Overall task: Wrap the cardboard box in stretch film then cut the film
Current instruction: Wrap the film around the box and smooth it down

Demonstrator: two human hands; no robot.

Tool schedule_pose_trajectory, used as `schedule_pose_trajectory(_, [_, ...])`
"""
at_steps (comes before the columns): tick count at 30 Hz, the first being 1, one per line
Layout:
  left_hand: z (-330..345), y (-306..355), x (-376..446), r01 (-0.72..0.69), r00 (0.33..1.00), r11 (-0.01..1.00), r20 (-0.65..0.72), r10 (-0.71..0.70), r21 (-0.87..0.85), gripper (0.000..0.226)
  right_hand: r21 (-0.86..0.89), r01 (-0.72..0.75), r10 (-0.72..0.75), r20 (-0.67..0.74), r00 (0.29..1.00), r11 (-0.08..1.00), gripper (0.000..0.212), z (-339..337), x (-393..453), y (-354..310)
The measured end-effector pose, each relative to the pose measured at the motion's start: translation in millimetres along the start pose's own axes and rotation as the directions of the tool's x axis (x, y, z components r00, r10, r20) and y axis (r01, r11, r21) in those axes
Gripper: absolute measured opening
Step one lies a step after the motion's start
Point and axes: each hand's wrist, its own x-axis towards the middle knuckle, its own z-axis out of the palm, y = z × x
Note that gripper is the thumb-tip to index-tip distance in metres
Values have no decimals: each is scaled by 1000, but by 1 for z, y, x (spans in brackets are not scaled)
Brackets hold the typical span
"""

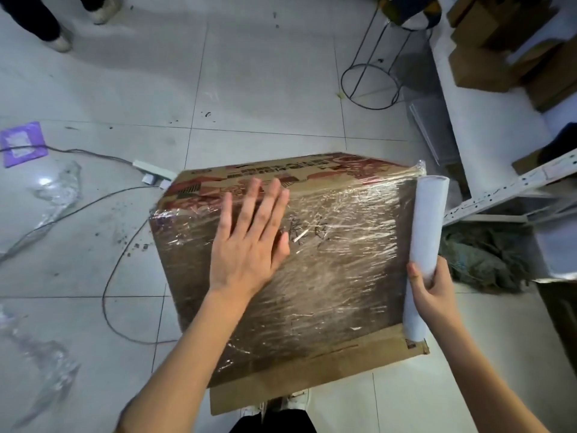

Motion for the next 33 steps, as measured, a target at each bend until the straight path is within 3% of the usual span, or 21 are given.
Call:
schedule_pose_trajectory(3, [10,-9,-2,11,998,995,64,-17,104,58,-10,25,-25,5,1000,1000,13,4,1,-6])
schedule_pose_trajectory(6, [7,-6,5,20,999,989,29,-24,144,58,5,35,-35,-16,999,999,13,9,5,-9])
schedule_pose_trajectory(9, [12,21,16,-134,990,991,41,134,13,60,15,50,-50,5,999,999,14,9,11,-10])
schedule_pose_trajectory(12, [29,36,14,-257,965,964,70,252,70,58,20,45,-46,25,999,999,13,7,15,-12])
schedule_pose_trajectory(18, [38,38,18,-232,972,962,62,225,145,61,33,36,-37,44,998,999,15,9,23,-15])
schedule_pose_trajectory(23, [52,67,10,-427,902,904,86,422,40,62,28,39,-40,46,998,999,15,9,25,-20])
schedule_pose_trajectory(30, [58,72,3,-417,909,909,27,416,8,62,-30,27,-26,52,998,999,17,9,30,-15])
schedule_pose_trajectory(33, [62,89,-25,-549,833,830,8,553,-100,62,-38,31,-29,57,998,999,18,9,31,-16])
